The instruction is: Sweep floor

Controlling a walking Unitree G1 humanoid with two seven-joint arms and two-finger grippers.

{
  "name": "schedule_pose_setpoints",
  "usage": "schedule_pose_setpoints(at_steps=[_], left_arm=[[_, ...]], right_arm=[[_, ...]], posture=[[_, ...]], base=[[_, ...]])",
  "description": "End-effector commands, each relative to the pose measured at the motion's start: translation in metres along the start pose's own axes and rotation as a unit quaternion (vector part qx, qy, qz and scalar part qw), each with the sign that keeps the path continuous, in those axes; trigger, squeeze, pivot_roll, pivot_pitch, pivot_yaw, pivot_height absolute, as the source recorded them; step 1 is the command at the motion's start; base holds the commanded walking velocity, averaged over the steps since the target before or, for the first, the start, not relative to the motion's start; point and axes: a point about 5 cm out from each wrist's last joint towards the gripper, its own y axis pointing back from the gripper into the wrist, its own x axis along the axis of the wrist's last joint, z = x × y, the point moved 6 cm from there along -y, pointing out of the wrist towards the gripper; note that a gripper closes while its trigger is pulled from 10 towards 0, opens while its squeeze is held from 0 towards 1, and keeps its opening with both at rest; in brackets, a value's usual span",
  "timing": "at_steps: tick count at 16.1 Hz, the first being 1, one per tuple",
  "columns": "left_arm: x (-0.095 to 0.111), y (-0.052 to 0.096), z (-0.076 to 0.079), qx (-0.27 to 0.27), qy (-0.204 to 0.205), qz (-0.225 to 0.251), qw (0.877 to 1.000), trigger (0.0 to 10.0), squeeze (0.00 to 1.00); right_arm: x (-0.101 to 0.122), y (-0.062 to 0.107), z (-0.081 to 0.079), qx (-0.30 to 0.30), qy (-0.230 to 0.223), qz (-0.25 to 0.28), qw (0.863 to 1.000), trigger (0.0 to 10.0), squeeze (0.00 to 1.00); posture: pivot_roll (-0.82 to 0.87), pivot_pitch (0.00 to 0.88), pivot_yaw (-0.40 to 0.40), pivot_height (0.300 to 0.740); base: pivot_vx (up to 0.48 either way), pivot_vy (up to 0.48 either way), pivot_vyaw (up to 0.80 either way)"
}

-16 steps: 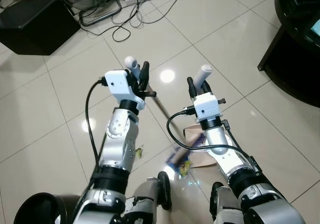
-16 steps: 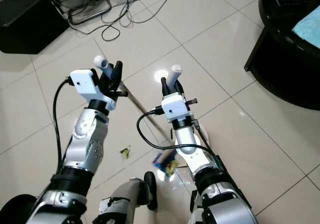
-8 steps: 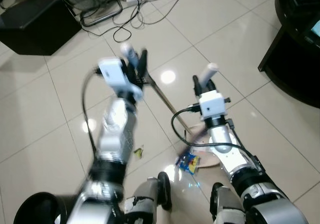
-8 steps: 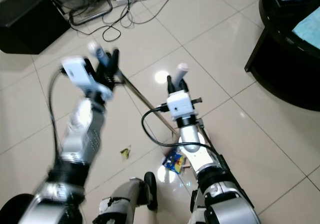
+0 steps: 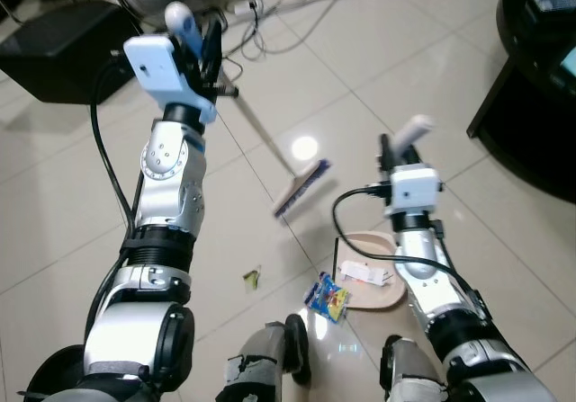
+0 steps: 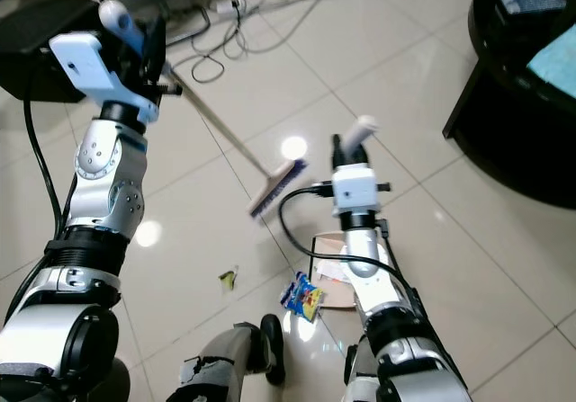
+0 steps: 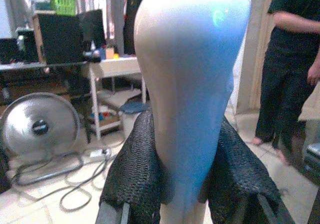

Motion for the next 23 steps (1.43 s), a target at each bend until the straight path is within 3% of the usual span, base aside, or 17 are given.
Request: schedule_pose_setpoints(at_steps=[1, 3, 5, 9, 11, 12, 16, 23], left_arm=[[-0.008, 0.008, -0.019, 0.019, -0.019, -0.027, 0.999, 10.0, 0.00], [-0.025, 0.021, -0.039, 0.043, -0.030, -0.071, 0.996, 10.0, 0.00], [-0.042, 0.045, -0.060, 0.059, -0.053, -0.120, 0.990, 10.0, 0.00], [-0.055, 0.088, -0.082, 0.082, -0.068, -0.164, 0.981, 10.0, 0.00], [-0.056, 0.100, -0.080, 0.073, -0.064, -0.169, 0.981, 10.0, 0.00], [-0.056, 0.109, -0.072, 0.058, -0.065, -0.172, 0.981, 10.0, 0.00], [-0.043, 0.131, -0.050, 0.015, -0.098, -0.173, 0.980, 10.0, 0.00], [-0.029, 0.135, -0.036, -0.005, -0.122, -0.180, 0.976, 10.0, 0.00]], right_arm=[[0.010, -0.001, 0.007, -0.022, -0.014, 0.019, 0.999, 10.0, 0.00], [0.020, 0.000, 0.019, -0.042, -0.015, 0.034, 0.998, 10.0, 0.00], [0.041, -0.002, 0.030, -0.051, -0.022, 0.058, 0.997, 10.0, 0.00], [0.078, -0.003, 0.028, -0.002, -0.046, 0.061, 0.997, 10.0, 0.00], [0.088, -0.006, 0.026, 0.019, -0.080, 0.044, 0.996, 10.0, 0.00], [0.094, -0.009, 0.022, 0.038, -0.115, 0.026, 0.992, 10.0, 0.00], [0.118, -0.020, 0.027, 0.055, -0.168, 0.019, 0.984, 10.0, 0.00], [0.126, -0.026, 0.037, 0.047, -0.204, 0.007, 0.978, 10.0, 0.00]], posture=[[0.06, 0.101, 0.182, 0.740], [0.02, 0.068, 0.174, 0.740], [-0.02, 0.021, 0.150, 0.740], [-0.05, 0.000, 0.124, 0.740], [-0.05, 0.000, 0.117, 0.740], [-0.05, 0.000, 0.111, 0.740], [-0.02, 0.000, 0.086, 0.740], [0.02, 0.000, 0.102, 0.740]], base=[[0.000, 0.000, 0.00], [0.000, 0.000, 0.00], [0.000, 0.000, 0.00], [0.000, 0.000, 0.00], [0.000, 0.000, 0.00], [0.000, 0.000, 0.00], [0.000, 0.000, 0.00], [0.000, -0.244, 0.00]])
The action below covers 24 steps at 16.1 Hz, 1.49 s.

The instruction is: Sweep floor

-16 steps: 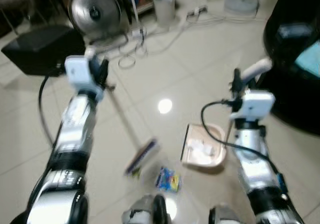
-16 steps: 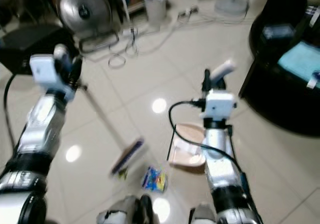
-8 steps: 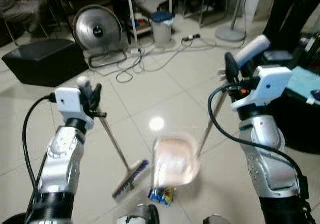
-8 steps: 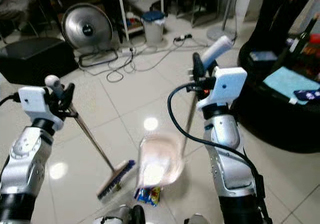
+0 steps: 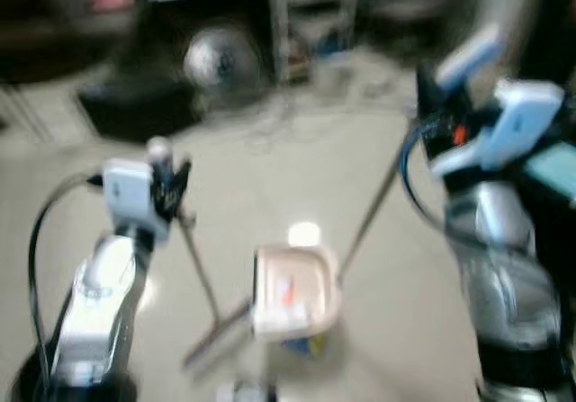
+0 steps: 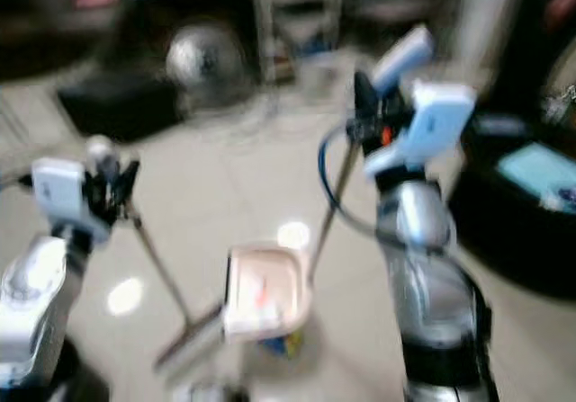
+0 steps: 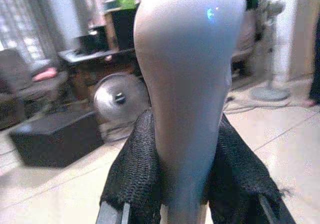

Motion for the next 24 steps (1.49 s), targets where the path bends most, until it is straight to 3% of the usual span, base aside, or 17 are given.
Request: schedule_pose_setpoints(at_steps=[1, 7, 13, 16, 19, 22, 24], left_arm=[[0.017, -0.004, 0.003, -0.006, -0.016, 0.023, 1.000, 10.0, 0.00], [0.019, -0.006, 0.001, -0.010, -0.025, 0.011, 1.000, 10.0, 0.00], [0.010, -0.009, 0.012, 0.001, -0.001, -0.006, 1.000, 10.0, 0.00], [0.007, -0.010, 0.014, 0.010, -0.002, -0.006, 1.000, 10.0, 0.00], [0.002, -0.011, 0.002, 0.046, -0.016, -0.009, 0.999, 10.0, 0.00], [0.006, -0.013, 0.004, 0.046, -0.026, -0.004, 0.999, 10.0, 0.00], [0.006, -0.015, 0.009, 0.040, -0.021, -0.001, 0.999, 10.0, 0.00]], right_arm=[[0.009, 0.000, 0.006, -0.012, -0.011, 0.013, 1.000, 10.0, 0.00], [0.007, 0.001, 0.023, -0.063, -0.058, 0.018, 0.996, 10.0, 0.00], [0.014, -0.008, 0.024, -0.057, -0.033, 0.006, 0.998, 10.0, 0.00], [0.019, -0.011, 0.032, -0.077, -0.044, 0.015, 0.996, 10.0, 0.00], [0.023, -0.015, 0.039, -0.097, -0.070, 0.024, 0.993, 10.0, 0.00], [0.035, -0.023, 0.036, -0.086, -0.075, 0.038, 0.993, 10.0, 0.00], [0.038, -0.027, 0.031, -0.067, -0.053, 0.034, 0.996, 10.0, 0.00]], posture=[[0.02, 0.000, 0.110, 0.740], [0.04, 0.000, 0.131, 0.740], [0.03, 0.000, 0.116, 0.740], [0.03, 0.000, 0.113, 0.740], [0.02, 0.000, 0.112, 0.740], [0.02, 0.000, 0.105, 0.740], [0.03, 0.000, 0.096, 0.740]], base=[[0.000, -0.382, 0.00], [0.000, -0.381, 0.00], [0.000, -0.058, 0.00], [0.000, 0.000, 0.80], [0.000, 0.000, 0.80], [0.000, 0.000, 0.80], [0.000, 0.000, 0.80]])
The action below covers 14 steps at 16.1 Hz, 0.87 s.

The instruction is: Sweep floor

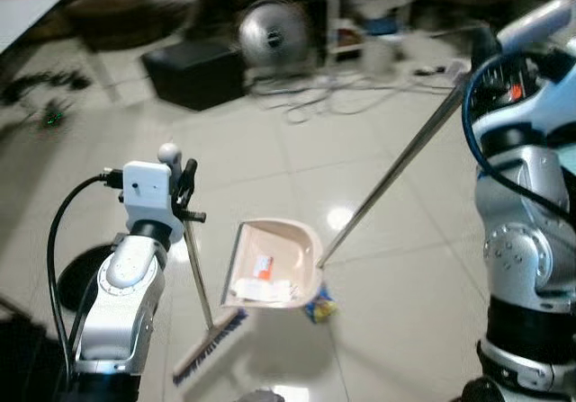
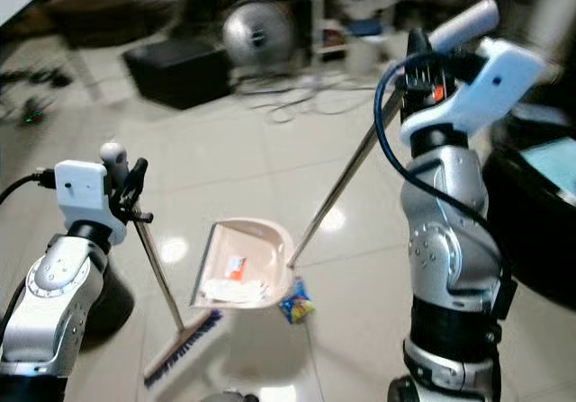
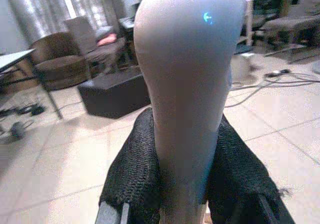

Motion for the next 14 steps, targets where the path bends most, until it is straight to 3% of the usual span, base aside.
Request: schedule_pose_setpoints(at_steps=[1, 5, 10, 14], left_arm=[[0.019, -0.003, 0.004, -0.008, 0.001, 0.040, 0.999, 10.0, 0.00], [0.020, 0.000, 0.007, -0.016, 0.006, 0.043, 0.999, 10.0, 0.00], [0.021, 0.002, 0.001, -0.003, 0.009, 0.046, 0.999, 10.0, 0.00], [0.021, 0.003, -0.007, 0.005, 0.005, 0.043, 0.999, 10.0, 0.00]], right_arm=[[0.007, -0.006, -0.011, 0.024, 0.012, 0.005, 1.000, 10.0, 0.00], [0.008, -0.012, -0.021, 0.047, 0.017, -0.003, 0.999, 10.0, 0.00], [0.006, -0.019, -0.016, 0.034, -0.017, -0.007, 0.999, 10.0, 0.00], [0.007, -0.022, -0.014, 0.022, -0.038, 0.003, 0.999, 10.0, 0.00]], posture=[[0.02, 0.000, 0.095, 0.740], [0.02, 0.000, 0.077, 0.740], [0.04, 0.000, 0.052, 0.740], [0.05, 0.000, 0.051, 0.740]], base=[[0.000, 0.000, 0.80], [0.000, 0.000, 0.80], [0.305, 0.000, 0.75], [0.337, 0.000, 0.00]])
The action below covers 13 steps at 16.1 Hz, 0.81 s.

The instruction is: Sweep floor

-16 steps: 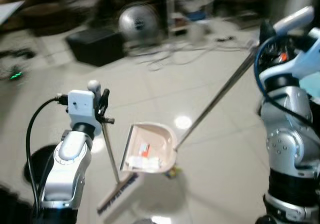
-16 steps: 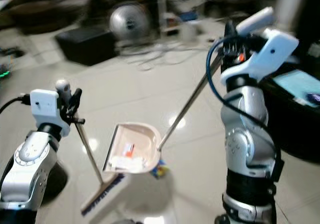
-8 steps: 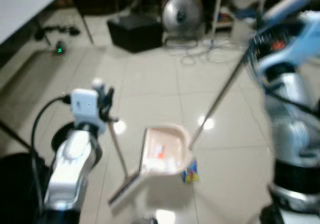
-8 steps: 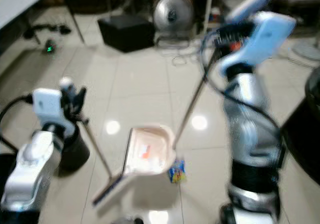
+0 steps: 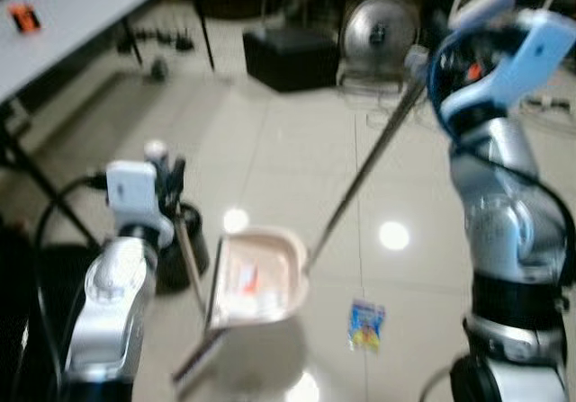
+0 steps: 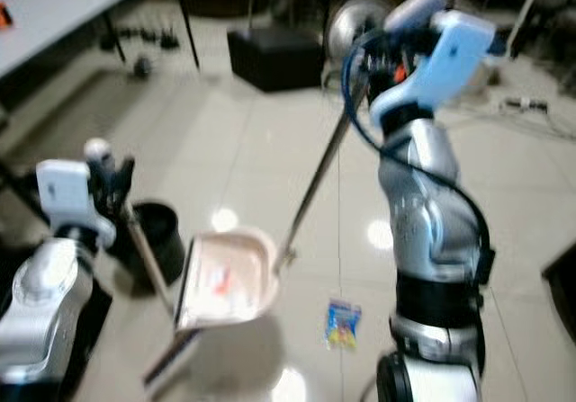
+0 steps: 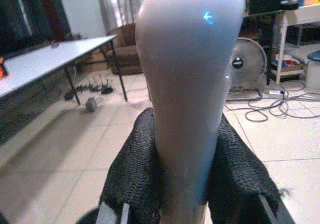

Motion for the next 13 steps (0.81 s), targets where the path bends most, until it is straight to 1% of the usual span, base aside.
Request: schedule_pose_setpoints(at_steps=[1, 4, 6, 8, 9, 10, 13], left_arm=[[0.0144, -0.0023, 0.0030, -0.004, 0.001, 0.025, 1.000, 10.0, 0.00], [0.0137, -0.0026, 0.0017, -0.003, 0.002, 0.023, 1.000, 10.0, 0.00], [0.0127, -0.0028, 0.0013, -0.001, 0.001, 0.022, 1.000, 10.0, 0.00], [0.0117, -0.0007, -0.0005, 0.006, 0.001, 0.020, 1.000, 10.0, 0.00], [0.0114, 0.0003, -0.0009, 0.008, 0.002, 0.020, 1.000, 10.0, 0.00], [0.0111, 0.0023, -0.0011, 0.010, 0.002, 0.020, 1.000, 10.0, 0.00], [0.0105, 0.0054, -0.0018, 0.014, 0.002, 0.018, 1.000, 10.0, 0.00]], right_arm=[[0.0189, -0.0017, 0.0055, -0.009, -0.007, 0.037, 0.999, 10.0, 0.00], [0.0227, -0.0020, 0.0091, -0.015, -0.011, 0.044, 0.999, 10.0, 0.00], [0.0238, -0.0027, 0.0102, -0.016, -0.003, 0.044, 0.999, 10.0, 0.00], [0.0240, -0.0046, 0.0087, -0.009, 0.008, 0.041, 0.999, 10.0, 0.00], [0.0237, -0.0052, 0.0084, -0.008, 0.008, 0.040, 0.999, 10.0, 0.00], [0.0231, -0.0065, 0.0073, -0.006, 0.006, 0.039, 0.999, 10.0, 0.00], [0.0222, -0.0085, 0.0052, -0.002, 0.004, 0.038, 0.999, 10.0, 0.00]], posture=[[0.05, 0.000, 0.055, 0.740], [0.04, 0.000, 0.056, 0.740], [0.04, 0.000, 0.056, 0.740], [0.05, 0.000, 0.046, 0.740], [0.05, 0.000, 0.038, 0.740], [0.06, 0.000, 0.033, 0.740], [0.06, 0.000, 0.032, 0.740]], base=[[0.341, 0.000, 0.00], [0.341, 0.000, 0.00], [0.339, 0.000, 0.00], [0.341, 0.000, 0.00], [0.341, 0.000, 0.00], [0.341, 0.000, -0.62], [0.341, 0.000, 0.00]])
